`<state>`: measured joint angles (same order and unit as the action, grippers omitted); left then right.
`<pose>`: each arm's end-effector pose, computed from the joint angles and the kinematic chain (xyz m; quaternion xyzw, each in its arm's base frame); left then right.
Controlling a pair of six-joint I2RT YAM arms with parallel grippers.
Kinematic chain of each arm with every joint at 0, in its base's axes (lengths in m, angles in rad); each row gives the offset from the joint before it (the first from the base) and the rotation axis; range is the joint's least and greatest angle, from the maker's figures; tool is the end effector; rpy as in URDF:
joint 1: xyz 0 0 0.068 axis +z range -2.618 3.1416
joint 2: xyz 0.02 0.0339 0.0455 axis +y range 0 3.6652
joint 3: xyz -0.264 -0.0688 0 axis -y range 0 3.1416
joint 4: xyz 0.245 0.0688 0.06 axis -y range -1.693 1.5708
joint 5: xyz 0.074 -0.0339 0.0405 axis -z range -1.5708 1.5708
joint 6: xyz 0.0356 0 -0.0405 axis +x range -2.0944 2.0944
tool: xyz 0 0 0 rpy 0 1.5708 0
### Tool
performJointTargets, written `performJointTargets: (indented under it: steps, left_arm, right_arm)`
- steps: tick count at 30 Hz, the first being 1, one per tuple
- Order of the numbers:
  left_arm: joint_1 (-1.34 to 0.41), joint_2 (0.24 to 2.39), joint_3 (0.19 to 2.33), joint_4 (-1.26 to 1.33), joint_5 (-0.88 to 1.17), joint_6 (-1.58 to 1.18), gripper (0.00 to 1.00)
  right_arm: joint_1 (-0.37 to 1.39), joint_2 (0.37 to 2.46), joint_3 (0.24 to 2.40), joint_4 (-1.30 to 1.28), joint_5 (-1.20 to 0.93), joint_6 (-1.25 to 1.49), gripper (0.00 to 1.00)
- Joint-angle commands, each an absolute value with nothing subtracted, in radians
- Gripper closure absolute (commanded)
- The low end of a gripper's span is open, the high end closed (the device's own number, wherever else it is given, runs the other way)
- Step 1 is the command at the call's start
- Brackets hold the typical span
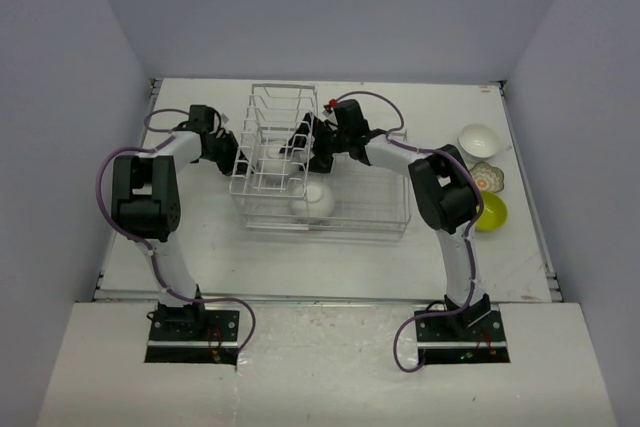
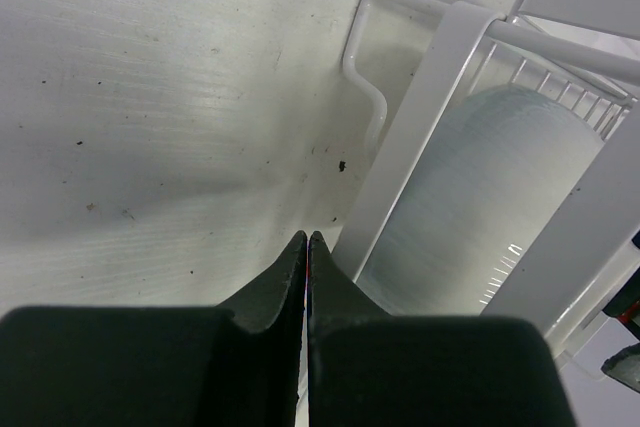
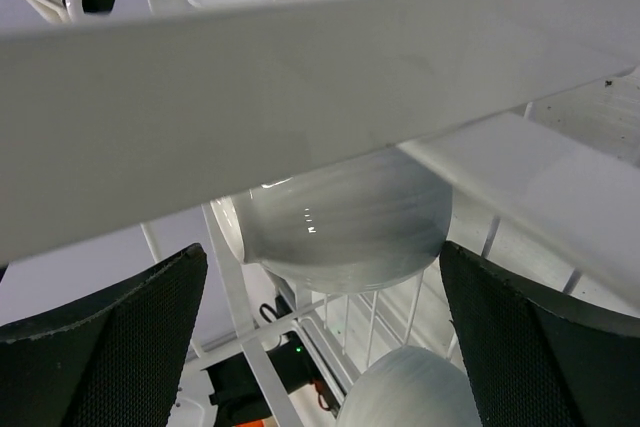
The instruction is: Unload the bowls from the dish rack
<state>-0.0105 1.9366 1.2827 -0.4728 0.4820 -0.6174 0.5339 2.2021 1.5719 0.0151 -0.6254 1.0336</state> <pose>0.3905 -0.0206 0.1633 -0.2329 0.9197 -0.2875 0.1315 0.4139 0.2689 0.1714 0.0718 0.8537 0.5024 0.1171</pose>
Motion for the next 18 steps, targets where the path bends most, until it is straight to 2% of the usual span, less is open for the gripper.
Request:
performJointTargets:
  steps: [1, 18]
  left_arm:
    - [-0.008, 1.913, 1.281, -0.445, 0.537, -0.624, 1.00]
    - [-0.005, 1.916, 1.281, -0.443, 0.532, -0.624, 1.00]
  right_arm:
    - [0.546, 2.221, 1.577, 0.074, -0.627, 1.029, 0.02]
    - [0.548, 2.155, 1.471, 0.353, -0.707, 1.114, 0.06]
